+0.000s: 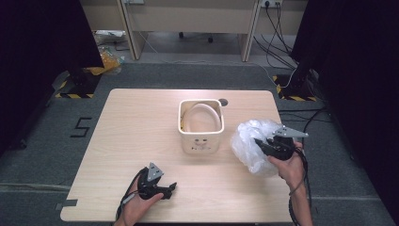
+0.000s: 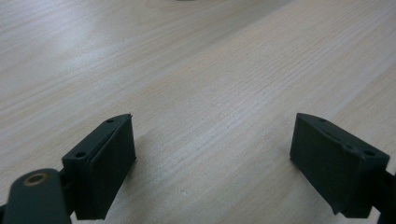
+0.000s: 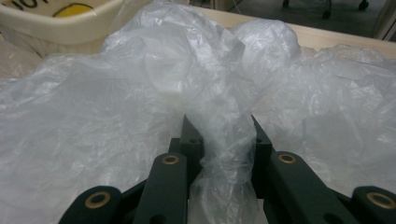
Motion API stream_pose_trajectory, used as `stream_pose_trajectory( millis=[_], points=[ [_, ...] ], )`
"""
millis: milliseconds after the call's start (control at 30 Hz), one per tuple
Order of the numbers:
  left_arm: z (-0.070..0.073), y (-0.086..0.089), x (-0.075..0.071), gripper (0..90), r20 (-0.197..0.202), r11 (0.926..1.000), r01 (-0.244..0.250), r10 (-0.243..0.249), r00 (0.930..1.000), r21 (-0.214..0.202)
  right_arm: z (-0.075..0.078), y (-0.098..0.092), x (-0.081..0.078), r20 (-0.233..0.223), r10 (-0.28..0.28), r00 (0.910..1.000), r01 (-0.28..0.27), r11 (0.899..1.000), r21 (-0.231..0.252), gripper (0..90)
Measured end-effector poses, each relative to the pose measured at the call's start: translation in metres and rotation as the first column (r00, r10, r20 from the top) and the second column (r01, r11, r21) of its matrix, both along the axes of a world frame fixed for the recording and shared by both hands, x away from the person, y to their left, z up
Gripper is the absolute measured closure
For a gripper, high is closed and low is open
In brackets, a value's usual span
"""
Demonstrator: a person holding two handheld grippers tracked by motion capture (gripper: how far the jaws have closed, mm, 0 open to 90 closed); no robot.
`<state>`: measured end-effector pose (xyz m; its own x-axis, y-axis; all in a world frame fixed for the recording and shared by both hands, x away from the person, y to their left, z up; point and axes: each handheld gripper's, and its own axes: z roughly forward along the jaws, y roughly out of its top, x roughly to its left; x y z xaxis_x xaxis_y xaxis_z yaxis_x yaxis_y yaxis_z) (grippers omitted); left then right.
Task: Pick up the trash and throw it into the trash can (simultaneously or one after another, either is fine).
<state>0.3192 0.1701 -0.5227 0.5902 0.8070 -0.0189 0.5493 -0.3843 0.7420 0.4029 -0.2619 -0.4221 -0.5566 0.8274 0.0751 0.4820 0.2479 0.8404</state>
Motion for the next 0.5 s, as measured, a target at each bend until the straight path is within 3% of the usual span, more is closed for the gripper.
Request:
stream_pose_trajectory(
  millis=[200,500],
  points=[
    [0.000,0.000,0.000,13.3,0.000,1.0000,0.000,0.000,1.0000,0.000,0.031,0.009,0.000,0.049,0.047,0.9977,-0.048,0.998,0.028,75.6],
    [0.000,0.000,0.000,13.3,-0.001,1.0000,-0.001,0.001,1.0000,-0.002,0.082,0.047,0.013,0.111,0.121,0.9864,-0.120,0.993,-0.020,75.6]
  ],
)
